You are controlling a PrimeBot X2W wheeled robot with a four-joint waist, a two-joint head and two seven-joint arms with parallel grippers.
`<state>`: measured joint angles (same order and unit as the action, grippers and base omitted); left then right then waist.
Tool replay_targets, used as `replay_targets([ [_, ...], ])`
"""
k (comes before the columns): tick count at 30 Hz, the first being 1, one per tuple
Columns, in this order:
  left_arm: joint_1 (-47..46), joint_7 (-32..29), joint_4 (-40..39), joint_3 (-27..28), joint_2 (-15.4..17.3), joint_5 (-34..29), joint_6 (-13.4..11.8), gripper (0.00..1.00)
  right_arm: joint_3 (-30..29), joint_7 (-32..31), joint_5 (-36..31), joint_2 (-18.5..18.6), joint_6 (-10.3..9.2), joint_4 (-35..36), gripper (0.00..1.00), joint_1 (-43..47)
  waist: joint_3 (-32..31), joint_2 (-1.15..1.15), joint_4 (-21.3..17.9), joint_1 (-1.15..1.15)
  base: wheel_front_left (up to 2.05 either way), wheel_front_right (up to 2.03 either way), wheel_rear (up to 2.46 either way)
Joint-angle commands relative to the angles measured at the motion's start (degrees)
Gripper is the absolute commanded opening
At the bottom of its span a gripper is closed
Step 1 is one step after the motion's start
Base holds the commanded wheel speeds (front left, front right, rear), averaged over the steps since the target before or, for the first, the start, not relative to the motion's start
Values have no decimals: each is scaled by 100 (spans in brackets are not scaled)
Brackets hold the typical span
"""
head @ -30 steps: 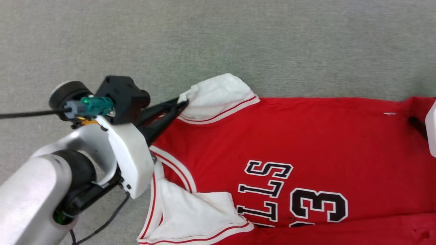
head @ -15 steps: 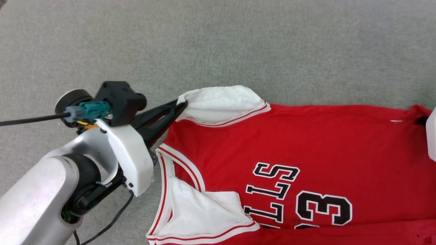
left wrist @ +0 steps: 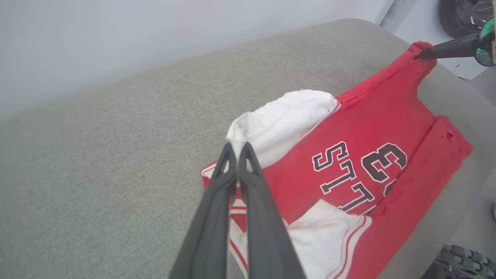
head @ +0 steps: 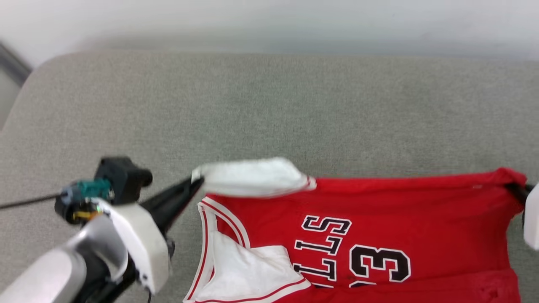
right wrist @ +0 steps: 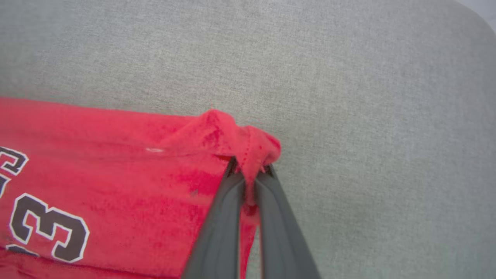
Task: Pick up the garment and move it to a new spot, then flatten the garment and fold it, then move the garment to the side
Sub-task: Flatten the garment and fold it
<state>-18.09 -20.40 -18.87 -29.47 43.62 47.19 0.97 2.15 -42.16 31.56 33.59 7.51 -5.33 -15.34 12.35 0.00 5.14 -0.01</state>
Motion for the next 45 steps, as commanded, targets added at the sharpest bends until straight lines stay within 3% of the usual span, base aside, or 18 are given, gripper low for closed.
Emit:
replay_targets([
  [1,117,26,-34,-2,29,20,-28,0,-22,33,-7,-48,-4,39,0,116,-143,0,-46,1,0,0,0],
  [2,569,59,-191,6,170,61,-221,0,-151,80,-7,-217,-3,369,0,641,-225,0,-55,1,0,0,0],
  [5,1026,119,-312,-46,243,48,-415,0,-314,83,-39,-387,-3,668,0,1151,-290,0,-45,1,0,0,0],
  [10,1611,51,-287,-258,347,61,-557,0,-503,-41,-18,-500,-3,944,0,1881,-301,0,14,1,0,0,0],
  [16,1857,0,174,-626,233,-66,-497,0,-434,-228,159,-508,-3,804,0,2313,-276,0,60,1,0,0,0],
  [26,1619,47,940,-1145,-95,-501,-190,0,54,-105,114,-75,-5,328,0,2356,-204,0,87,1,0,0,0],
  [30,1505,23,1186,-1342,-247,-608,-34,0,251,-26,156,-85,-8,7,0,2307,-236,0,77,1,0,0,0],
  [31,1494,36,1235,-1357,-280,-601,-17,6,296,5,171,-100,-8,-67,24,2286,-252,0,74,1,0,0,0],
  [32,1490,50,1278,-1373,-294,-613,-9,43,320,41,189,-114,-8,-142,88,2260,-272,0,67,1,0,0,0],
  [33,1472,78,1319,-1381,-307,-667,-21,99,337,73,198,-128,-8,-203,100,2247,-294,0,59,1,0,0,0],
  [38,1517,242,1508,-1408,-312,-799,-61,100,393,236,293,-74,-8,-293,100,2185,-462,0,12,1,0,0,0],
  [45,1649,862,1420,-1136,-444,-692,-178,100,-13,249,475,-76,-4,146,100,2211,-677,0,-16,1,0,0,0],
])
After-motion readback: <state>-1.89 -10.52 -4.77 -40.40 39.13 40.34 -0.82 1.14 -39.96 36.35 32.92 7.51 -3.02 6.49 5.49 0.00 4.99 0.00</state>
